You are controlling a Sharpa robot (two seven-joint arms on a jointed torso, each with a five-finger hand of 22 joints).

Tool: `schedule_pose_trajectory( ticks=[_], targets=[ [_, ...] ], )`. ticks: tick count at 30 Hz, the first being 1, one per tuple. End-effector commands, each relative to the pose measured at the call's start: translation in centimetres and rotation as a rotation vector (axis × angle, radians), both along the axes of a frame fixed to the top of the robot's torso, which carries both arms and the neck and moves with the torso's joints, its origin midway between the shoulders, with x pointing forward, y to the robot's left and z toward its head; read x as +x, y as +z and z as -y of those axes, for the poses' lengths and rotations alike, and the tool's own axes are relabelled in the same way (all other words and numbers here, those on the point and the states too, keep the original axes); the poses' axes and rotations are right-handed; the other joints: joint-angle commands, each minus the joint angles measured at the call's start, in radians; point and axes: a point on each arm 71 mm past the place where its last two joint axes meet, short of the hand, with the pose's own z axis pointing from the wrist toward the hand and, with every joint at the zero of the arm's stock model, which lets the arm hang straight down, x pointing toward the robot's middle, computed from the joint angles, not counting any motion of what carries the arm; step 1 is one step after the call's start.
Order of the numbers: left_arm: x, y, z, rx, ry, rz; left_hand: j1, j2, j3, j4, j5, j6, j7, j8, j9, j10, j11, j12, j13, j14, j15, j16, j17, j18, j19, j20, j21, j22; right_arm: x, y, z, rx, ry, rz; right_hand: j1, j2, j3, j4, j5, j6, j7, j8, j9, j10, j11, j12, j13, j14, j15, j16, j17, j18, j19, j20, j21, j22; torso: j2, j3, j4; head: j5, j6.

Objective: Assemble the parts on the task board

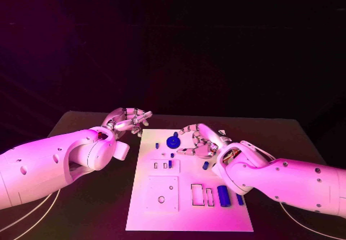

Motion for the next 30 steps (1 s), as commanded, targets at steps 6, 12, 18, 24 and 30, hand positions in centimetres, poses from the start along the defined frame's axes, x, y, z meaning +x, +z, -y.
schedule_pose_trajectory(
  ticks=[6, 12, 18, 24, 30],
  targets=[
    [-1.1, -2.1, 1.3, 0.455, -0.246, -0.201, -0.169, 0.035, -0.028, 0.011, -0.003, 0.037, -0.054, 0.150, 0.088, 0.071, -0.049, 0.246, 0.183, 0.162, -0.040, 0.192, 0.289, -0.054, 0.185, -0.036, 0.182, 0.307, 1.2, 2.1, 4.8, 0.173, -0.072, -0.055, -0.001, 0.013, 0.008, -0.001, 0.019, 0.014, -0.002, 0.008, 0.003, 0.000, -0.007, 0.010, 0.001, 0.072, -0.002, -0.004, 0.117, 0.006, 0.067, 0.002, 0.003, 0.232, -0.006, 0.0025, -0.0010, 0.006, -0.006],
    [-1.4, -3.0, 2.2, 0.693, -0.358, -0.299, -0.166, 0.048, -0.028, 0.009, -0.002, 0.048, -0.067, 0.179, 0.114, 0.112, -0.062, 0.292, 0.245, 0.180, -0.052, 0.210, 0.326, -0.061, 0.211, -0.045, 0.201, 0.347, 2.0, 2.2, 7.3, 0.234, -0.147, -0.110, -0.001, 0.025, 0.012, -0.003, 0.038, 0.038, -0.010, 0.027, 0.009, 0.000, -0.014, 0.012, -0.001, 0.071, -0.007, -0.006, 0.114, 0.008, 0.062, -0.003, -0.009, 0.228, -0.008, 0.0049, -0.0004, 0.010, -0.011],
    [-0.8, -2.9, 3.8, 0.858, -0.430, -0.306, -0.171, 0.059, -0.027, 0.011, -0.003, 0.059, -0.083, 0.223, 0.163, 0.155, -0.076, 0.342, 0.312, 0.196, -0.065, 0.228, 0.364, -0.064, 0.220, -0.057, 0.209, 0.362, 2.7, 2.2, 8.7, 0.273, -0.196, -0.138, -0.002, 0.027, 0.012, -0.003, 0.039, 0.043, -0.012, 0.032, 0.011, 0.000, -0.016, 0.012, -0.002, 0.071, -0.009, -0.006, 0.114, 0.010, 0.059, -0.004, -0.015, 0.226, -0.007, 0.0042, -0.0006, 0.013, -0.013],
    [0.0, -2.5, 5.5, 0.924, -0.452, -0.286, -0.200, 0.058, -0.043, 0.012, -0.003, 0.046, -0.084, 0.231, 0.186, 0.143, -0.077, 0.336, 0.302, 0.190, -0.066, 0.220, 0.348, -0.064, 0.219, -0.060, 0.209, 0.363, 2.9, 2.2, 9.2, 0.279, -0.212, -0.147, -0.003, 0.027, 0.012, -0.003, 0.039, 0.043, -0.012, 0.032, 0.011, -0.002, -0.016, 0.011, -0.003, 0.071, -0.009, -0.006, 0.114, 0.010, 0.059, -0.004, -0.016, 0.226, -0.007, 0.0034, -0.0015, 0.015, -0.016],
    [0.7, -2.1, 7.0, 0.951, -0.465, -0.268, -0.216, 0.060, -0.055, 0.012, -0.003, 0.038, -0.083, 0.232, 0.197, 0.136, -0.076, 0.332, 0.296, 0.189, -0.065, 0.218, 0.345, -0.064, 0.218, -0.061, 0.208, 0.362, 3.1, 2.1, 9.4, 0.276, -0.219, -0.155, -0.007, 0.027, 0.010, -0.002, 0.038, 0.042, -0.012, 0.033, 0.011, -0.003, -0.016, 0.010, -0.005, 0.071, -0.009, -0.007, 0.113, 0.010, 0.058, -0.005, -0.017, 0.226, -0.007, 0.0045, -0.0019, 0.018, -0.020]
  ],
)
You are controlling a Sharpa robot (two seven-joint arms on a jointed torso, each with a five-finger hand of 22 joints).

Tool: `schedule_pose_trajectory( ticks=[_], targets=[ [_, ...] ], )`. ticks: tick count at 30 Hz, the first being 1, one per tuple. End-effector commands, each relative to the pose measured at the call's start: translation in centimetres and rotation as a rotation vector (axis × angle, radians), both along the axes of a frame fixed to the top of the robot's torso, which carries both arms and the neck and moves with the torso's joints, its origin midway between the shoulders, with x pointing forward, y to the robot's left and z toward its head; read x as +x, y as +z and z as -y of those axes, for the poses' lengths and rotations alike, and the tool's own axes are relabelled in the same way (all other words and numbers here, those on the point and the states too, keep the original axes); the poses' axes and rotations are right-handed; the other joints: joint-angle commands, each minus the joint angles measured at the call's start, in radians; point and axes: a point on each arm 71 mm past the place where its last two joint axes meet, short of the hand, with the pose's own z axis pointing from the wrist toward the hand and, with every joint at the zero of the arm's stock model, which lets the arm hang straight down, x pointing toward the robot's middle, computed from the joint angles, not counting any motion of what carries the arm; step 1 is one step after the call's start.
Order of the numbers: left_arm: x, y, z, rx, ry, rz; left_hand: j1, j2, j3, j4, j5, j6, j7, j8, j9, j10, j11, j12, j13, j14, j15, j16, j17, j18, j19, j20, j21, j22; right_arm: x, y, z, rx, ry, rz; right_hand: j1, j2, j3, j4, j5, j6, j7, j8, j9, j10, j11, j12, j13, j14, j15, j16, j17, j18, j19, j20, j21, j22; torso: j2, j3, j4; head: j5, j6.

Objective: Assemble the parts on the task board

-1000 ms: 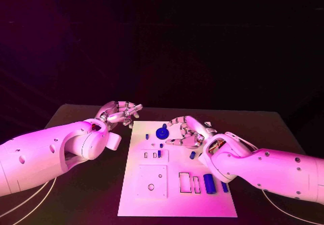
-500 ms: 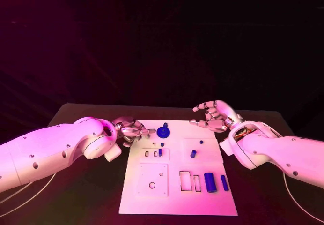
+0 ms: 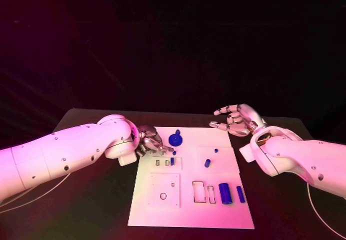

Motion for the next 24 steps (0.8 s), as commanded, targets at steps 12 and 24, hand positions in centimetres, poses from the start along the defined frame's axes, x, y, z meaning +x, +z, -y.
schedule_pose_trajectory(
  ticks=[12, 24],
  targets=[
    [0.5, -0.1, 1.7, 0.101, -0.071, -0.019, -0.034, 0.006, -0.025, 0.002, -0.004, -0.016, 0.002, 0.004, 0.015, -0.015, 0.002, -0.010, -0.007, 0.055, -0.003, -0.004, 0.130, -0.019, 0.004, -0.004, 0.004, 0.004, 0.3, -0.1, 0.0, 0.008, 0.014, -0.026, -0.013, 0.004, -0.002, 0.000, 0.001, 0.003, -0.001, 0.005, 0.001, -0.004, -0.007, 0.000, -0.004, 0.067, -0.006, -0.008, 0.110, 0.011, 0.056, -0.006, -0.009, 0.225, -0.001, 0.0002, -0.0004, 0.002, -0.007],
    [1.0, -0.3, 2.4, 0.126, -0.090, -0.035, -0.043, 0.011, -0.034, 0.002, -0.004, -0.021, 0.003, 0.003, 0.021, -0.023, 0.003, -0.016, -0.016, 0.056, -0.002, -0.003, 0.132, -0.020, 0.005, -0.004, 0.005, 0.006, 0.3, -0.2, -0.1, 0.006, 0.023, -0.033, -0.027, 0.007, -0.007, 0.001, -0.004, -0.001, 0.000, 0.007, 0.000, -0.005, -0.007, -0.001, -0.006, 0.066, -0.006, -0.009, 0.109, 0.011, 0.056, -0.006, -0.011, 0.224, 0.001, -0.0012, -0.0001, -0.002, -0.016]
  ],
)
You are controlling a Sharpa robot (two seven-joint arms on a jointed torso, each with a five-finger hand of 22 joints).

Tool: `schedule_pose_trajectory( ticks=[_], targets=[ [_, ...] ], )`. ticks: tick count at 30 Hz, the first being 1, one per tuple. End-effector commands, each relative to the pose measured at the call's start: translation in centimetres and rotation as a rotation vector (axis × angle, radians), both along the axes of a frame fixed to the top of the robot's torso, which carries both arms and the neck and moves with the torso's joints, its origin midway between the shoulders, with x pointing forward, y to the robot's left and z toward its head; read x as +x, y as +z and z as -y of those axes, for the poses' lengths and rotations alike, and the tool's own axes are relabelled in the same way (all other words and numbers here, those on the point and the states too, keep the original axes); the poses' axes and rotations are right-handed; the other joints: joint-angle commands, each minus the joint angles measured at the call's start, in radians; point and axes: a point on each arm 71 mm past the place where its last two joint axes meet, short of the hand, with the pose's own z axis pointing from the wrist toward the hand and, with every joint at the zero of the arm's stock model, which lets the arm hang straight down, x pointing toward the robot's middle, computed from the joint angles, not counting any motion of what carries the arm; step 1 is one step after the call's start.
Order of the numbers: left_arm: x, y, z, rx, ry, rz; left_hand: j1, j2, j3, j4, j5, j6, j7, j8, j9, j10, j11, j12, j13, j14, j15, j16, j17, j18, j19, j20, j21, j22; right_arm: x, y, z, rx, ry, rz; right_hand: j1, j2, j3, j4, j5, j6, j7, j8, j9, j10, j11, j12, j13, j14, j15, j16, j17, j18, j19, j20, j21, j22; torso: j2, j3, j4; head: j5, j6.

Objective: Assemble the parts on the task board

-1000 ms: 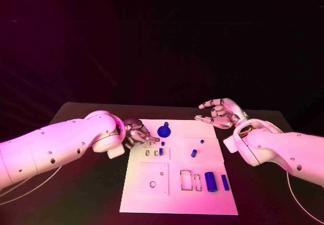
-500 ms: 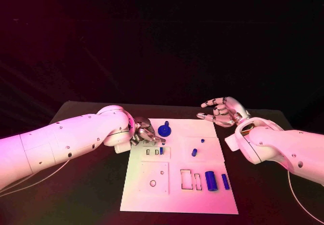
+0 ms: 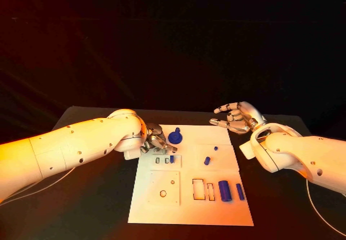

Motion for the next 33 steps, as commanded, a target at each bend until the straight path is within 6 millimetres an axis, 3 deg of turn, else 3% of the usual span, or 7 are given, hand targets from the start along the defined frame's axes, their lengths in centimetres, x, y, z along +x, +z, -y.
schedule_pose_trajectory(
  ticks=[1, 5, 33],
  targets=[
    [0.0, 0.0, 0.3, 0.017, -0.026, -0.019, -0.010, -0.004, -0.005, -0.002, -0.004, -0.007, 0.003, 0.003, 0.001, -0.005, 0.000, -0.003, -0.001, 0.056, -0.002, -0.003, 0.132, -0.020, 0.005, -0.004, 0.005, 0.001, 0.0, 0.0, -0.3, -0.001, 0.023, -0.009, -0.010, 0.001, -0.007, 0.001, -0.004, -0.001, 0.000, 0.007, 0.000, -0.002, -0.003, -0.001, -0.001, 0.066, -0.006, -0.004, 0.110, 0.011, 0.056, -0.006, -0.003, 0.225, 0.001, -0.0002, 0.0001, 0.000, -0.002],
    [0.1, -0.2, 0.5, 0.020, -0.027, -0.026, -0.011, -0.003, -0.007, -0.003, -0.004, -0.008, 0.004, 0.002, 0.002, -0.007, 0.000, -0.005, -0.003, 0.056, -0.002, -0.003, 0.133, -0.020, 0.006, -0.004, 0.006, 0.003, 0.0, -0.1, -0.3, -0.001, 0.025, -0.010, -0.012, 0.002, -0.008, 0.001, -0.005, -0.001, 0.000, 0.007, 0.000, -0.001, -0.003, -0.001, -0.001, 0.066, -0.006, -0.005, 0.109, 0.012, 0.055, -0.006, -0.004, 0.224, 0.000, 0.0000, 0.0002, 0.003, -0.013],
    [0.0, -1.2, 2.0, 0.029, -0.064, -0.083, 0.033, 0.014, -0.006, -0.007, -0.003, -0.017, 0.006, -0.003, 0.018, -0.016, 0.002, -0.007, -0.005, 0.057, 0.001, 0.001, 0.140, -0.021, 0.005, -0.001, 0.007, 0.006, 0.1, -0.1, -0.5, -0.005, 0.032, -0.022, -0.013, 0.004, -0.008, 0.001, -0.006, -0.002, 0.000, 0.007, 0.000, -0.001, -0.003, -0.001, -0.001, 0.066, -0.006, -0.005, 0.109, 0.012, 0.055, -0.006, -0.006, 0.224, 0.000, -0.0003, -0.0001, 0.004, -0.023]
  ],
)
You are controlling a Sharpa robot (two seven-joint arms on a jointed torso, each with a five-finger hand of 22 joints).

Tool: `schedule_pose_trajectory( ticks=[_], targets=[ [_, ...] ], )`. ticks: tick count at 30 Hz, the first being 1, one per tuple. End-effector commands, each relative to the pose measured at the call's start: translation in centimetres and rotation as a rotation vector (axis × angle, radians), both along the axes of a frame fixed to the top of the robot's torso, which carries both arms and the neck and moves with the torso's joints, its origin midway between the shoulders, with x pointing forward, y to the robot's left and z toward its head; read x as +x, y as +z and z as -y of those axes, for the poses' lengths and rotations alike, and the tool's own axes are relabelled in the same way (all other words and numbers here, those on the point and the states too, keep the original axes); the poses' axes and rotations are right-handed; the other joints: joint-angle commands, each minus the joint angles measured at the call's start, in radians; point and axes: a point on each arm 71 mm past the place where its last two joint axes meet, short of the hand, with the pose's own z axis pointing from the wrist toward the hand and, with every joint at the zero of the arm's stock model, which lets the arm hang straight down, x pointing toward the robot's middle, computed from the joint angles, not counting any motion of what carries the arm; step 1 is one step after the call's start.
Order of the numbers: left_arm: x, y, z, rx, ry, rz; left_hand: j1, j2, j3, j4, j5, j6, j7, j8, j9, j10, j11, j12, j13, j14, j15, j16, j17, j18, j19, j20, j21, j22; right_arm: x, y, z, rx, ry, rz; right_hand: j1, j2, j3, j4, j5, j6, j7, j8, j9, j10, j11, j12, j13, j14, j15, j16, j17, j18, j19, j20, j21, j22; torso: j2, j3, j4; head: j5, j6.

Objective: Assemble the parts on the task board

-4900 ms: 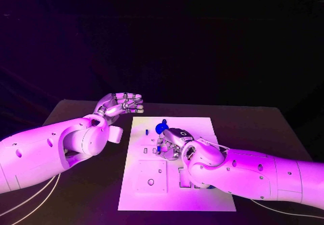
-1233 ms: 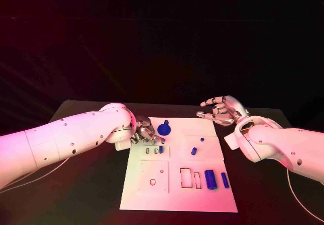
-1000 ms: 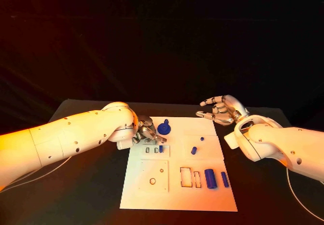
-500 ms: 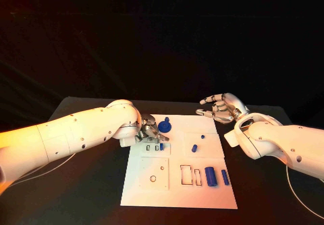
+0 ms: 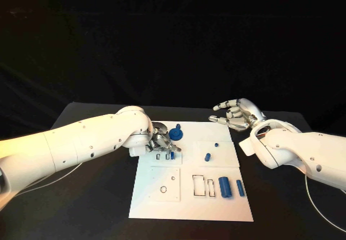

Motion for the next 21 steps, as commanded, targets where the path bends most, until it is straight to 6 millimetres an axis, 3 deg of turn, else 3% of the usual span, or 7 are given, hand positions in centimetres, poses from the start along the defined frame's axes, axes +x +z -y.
schedule_pose_trajectory(
  ticks=[1, 21],
  targets=[
    [-0.22, -0.10, 0.33, -0.003, -0.020, -0.030, 0.011, 0.002, -0.001, -0.002, -0.003, -0.006, 0.002, -0.003, 0.002, -0.006, -0.001, -0.003, -0.001, 0.057, 0.001, 0.001, 0.140, -0.021, 0.005, -0.001, 0.003, 0.001, -0.02, -0.04, -0.17, -0.004, 0.018, -0.007, -0.011, 0.001, -0.005, -0.002, -0.006, -0.002, 0.000, 0.008, 0.001, -0.001, -0.003, 0.000, -0.001, 0.066, -0.006, -0.005, 0.109, 0.012, 0.055, -0.006, -0.006, 0.223, 0.000, 0.0003, -0.0001, 0.000, -0.001],
    [-0.57, -0.32, 0.48, -0.001, -0.037, -0.056, 0.106, 0.031, 0.053, -0.005, -0.002, -0.005, 0.001, -0.019, 0.026, -0.010, -0.002, -0.003, 0.000, 0.057, 0.001, 0.002, 0.143, -0.021, 0.003, 0.002, 0.005, 0.005, 0.21, -0.19, -0.09, -0.013, 0.005, -0.015, -0.006, 0.012, 0.000, -0.005, 0.002, -0.002, -0.001, 0.010, 0.001, -0.001, -0.004, -0.001, -0.003, 0.066, -0.006, -0.005, 0.109, 0.012, 0.055, -0.007, -0.007, 0.223, -0.001, 0.0000, 0.0002, 0.000, -0.004]
  ],
)
